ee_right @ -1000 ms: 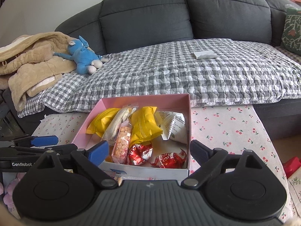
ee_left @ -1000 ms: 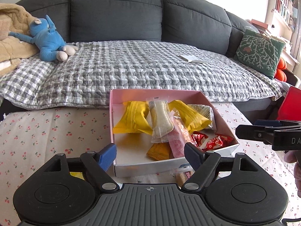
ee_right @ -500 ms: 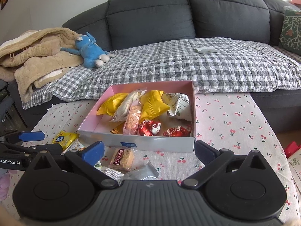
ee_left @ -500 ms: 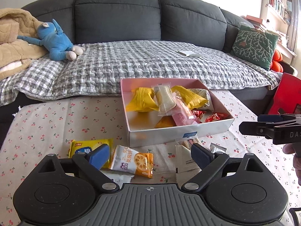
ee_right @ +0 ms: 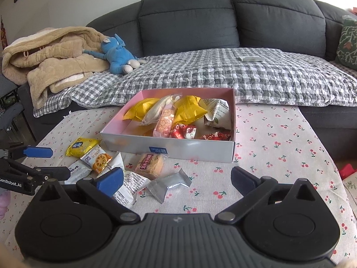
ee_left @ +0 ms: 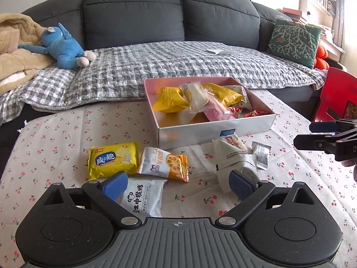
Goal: Organize snacks
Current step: 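Withdraw both tools from the box toward the remaining snacks, then grasp the white biscuit packet with the left tool while the right tool grasps a white wrapped packet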
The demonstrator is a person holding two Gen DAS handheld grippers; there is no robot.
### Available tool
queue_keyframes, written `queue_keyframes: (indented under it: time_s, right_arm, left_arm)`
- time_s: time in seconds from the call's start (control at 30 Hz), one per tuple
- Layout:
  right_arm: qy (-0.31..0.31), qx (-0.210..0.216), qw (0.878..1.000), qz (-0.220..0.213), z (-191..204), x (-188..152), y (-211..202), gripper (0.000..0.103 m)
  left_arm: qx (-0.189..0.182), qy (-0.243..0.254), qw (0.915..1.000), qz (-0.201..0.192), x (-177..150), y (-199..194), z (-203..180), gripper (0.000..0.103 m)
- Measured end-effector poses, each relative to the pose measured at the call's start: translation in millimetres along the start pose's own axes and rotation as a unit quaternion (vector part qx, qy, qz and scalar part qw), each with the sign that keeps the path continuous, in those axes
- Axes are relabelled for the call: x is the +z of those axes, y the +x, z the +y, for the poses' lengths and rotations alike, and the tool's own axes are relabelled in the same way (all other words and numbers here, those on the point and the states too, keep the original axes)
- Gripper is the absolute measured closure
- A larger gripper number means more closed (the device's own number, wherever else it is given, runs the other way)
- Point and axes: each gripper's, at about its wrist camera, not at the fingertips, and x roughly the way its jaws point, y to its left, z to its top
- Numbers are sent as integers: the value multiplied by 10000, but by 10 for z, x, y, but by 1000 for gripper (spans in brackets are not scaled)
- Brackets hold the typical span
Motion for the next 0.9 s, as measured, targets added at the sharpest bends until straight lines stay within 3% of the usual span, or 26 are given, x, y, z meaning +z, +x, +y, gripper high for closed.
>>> queue_keyframes:
  time_s: [0.23, 0.67, 0.9]
  right_arm:
    - [-120, 112, 9996, 233, 73, -133, 56, 0]
    - [-1194, 478, 9913, 261, 592, -189, 348, 0]
    - [-1492, 571, 9870, 197, 677, -220, 483, 4]
  left_arm:
    - [136, 281, 9994, 136, -192, 47, 49, 4]
    - [281, 93, 9983, 499, -257, 290, 145, 5]
    - [314, -281, 9972, 625, -250, 371, 249, 13]
